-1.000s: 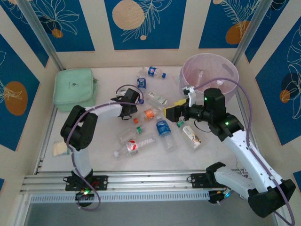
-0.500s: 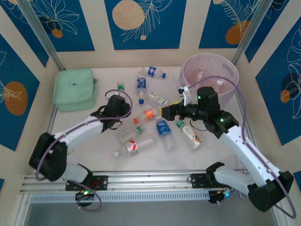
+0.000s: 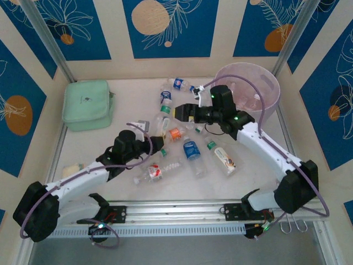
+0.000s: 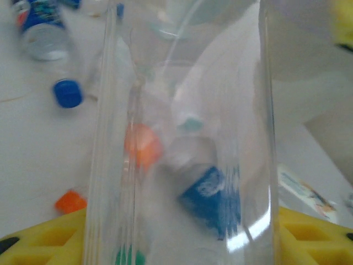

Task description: Put the plastic bottles in the bin

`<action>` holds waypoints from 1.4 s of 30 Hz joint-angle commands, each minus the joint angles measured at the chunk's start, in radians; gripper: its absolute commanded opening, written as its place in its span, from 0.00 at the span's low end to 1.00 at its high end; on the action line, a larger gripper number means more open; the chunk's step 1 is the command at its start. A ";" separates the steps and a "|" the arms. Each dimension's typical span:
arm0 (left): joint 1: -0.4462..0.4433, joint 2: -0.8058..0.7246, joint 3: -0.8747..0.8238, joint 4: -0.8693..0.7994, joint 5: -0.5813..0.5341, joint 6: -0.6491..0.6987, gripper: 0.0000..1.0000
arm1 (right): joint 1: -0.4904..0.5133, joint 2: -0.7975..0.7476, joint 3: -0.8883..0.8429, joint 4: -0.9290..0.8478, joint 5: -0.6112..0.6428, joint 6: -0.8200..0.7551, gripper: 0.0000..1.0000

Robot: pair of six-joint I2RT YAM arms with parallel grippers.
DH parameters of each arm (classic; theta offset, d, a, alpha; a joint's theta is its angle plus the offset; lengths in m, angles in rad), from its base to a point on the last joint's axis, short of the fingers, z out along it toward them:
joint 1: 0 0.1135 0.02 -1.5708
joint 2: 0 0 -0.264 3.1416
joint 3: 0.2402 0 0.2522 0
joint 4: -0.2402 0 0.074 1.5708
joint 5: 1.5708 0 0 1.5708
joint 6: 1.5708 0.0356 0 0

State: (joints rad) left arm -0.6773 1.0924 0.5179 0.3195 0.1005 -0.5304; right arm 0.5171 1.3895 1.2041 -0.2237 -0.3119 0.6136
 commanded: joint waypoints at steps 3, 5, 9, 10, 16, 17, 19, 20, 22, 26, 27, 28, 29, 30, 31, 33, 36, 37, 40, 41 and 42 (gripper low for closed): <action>-0.061 -0.023 -0.002 0.136 0.080 0.071 0.05 | 0.009 0.081 0.077 -0.003 0.085 0.038 0.86; -0.078 -0.022 0.004 0.135 0.079 0.078 0.05 | 0.008 0.096 0.082 0.009 0.096 0.034 0.87; -0.100 -0.020 0.008 0.130 0.070 0.087 0.05 | 0.004 0.117 0.101 0.011 0.090 0.032 0.79; -0.103 -0.021 0.008 0.133 0.068 0.088 0.05 | 0.004 0.117 0.102 0.008 0.091 0.034 0.74; -0.113 -0.014 -0.001 0.181 0.091 0.080 0.06 | -0.009 0.116 0.093 -0.006 0.105 0.021 0.50; -0.114 -0.013 -0.002 0.189 0.094 0.078 0.07 | -0.012 0.115 0.089 -0.005 0.105 0.024 0.47; -0.114 -0.008 -0.001 0.201 0.095 0.078 0.11 | -0.018 0.114 0.085 -0.006 0.102 0.026 0.41; -0.114 -0.006 0.002 0.198 0.094 0.079 0.13 | -0.021 0.113 0.086 -0.006 0.101 0.026 0.40; -0.113 -0.006 0.005 0.194 0.078 0.074 0.19 | -0.028 0.105 0.090 -0.011 0.097 0.022 0.35; -0.114 -0.028 0.000 0.202 0.036 0.005 0.37 | -0.044 0.084 0.119 -0.026 0.081 0.003 0.28; -0.114 -0.037 -0.005 0.216 0.040 -0.009 0.44 | -0.049 0.079 0.134 -0.035 0.077 -0.010 0.26; -0.114 -0.048 -0.009 0.224 0.042 -0.022 0.53 | -0.051 0.073 0.148 -0.043 0.079 -0.024 0.24; -0.114 -0.058 -0.013 0.226 0.036 -0.031 0.61 | -0.054 0.068 0.161 -0.052 0.083 -0.036 0.24; -0.115 -0.072 -0.015 0.215 0.016 -0.049 0.73 | -0.056 0.062 0.178 -0.063 0.086 -0.050 0.23; -0.114 -0.087 -0.010 0.176 -0.016 -0.070 0.84 | -0.060 0.057 0.196 -0.074 0.091 -0.065 0.23; -0.115 -0.116 0.006 0.088 -0.062 -0.084 1.00 | -0.067 0.047 0.240 -0.102 0.103 -0.101 0.22; -0.116 -0.150 0.014 0.001 -0.122 -0.096 1.00 | -0.076 0.025 0.328 -0.174 0.182 -0.188 0.21; -0.116 -0.160 0.014 -0.027 -0.140 -0.095 1.00 | -0.079 0.012 0.358 -0.198 0.232 -0.226 0.21; -0.115 -0.173 0.008 -0.098 -0.189 -0.106 1.00 | -0.098 -0.037 0.424 -0.229 0.377 -0.337 0.20; -0.116 -0.172 0.004 -0.108 -0.199 -0.112 1.00 | -0.106 -0.053 0.437 -0.228 0.417 -0.372 0.19; -0.115 -0.170 -0.002 -0.112 -0.207 -0.122 1.00 | -0.118 -0.072 0.448 -0.219 0.475 -0.410 0.18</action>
State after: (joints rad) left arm -0.7898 0.9306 0.5167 0.2840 -0.0372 -0.6216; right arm 0.4213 1.3846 1.5993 -0.4126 -0.0151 0.3595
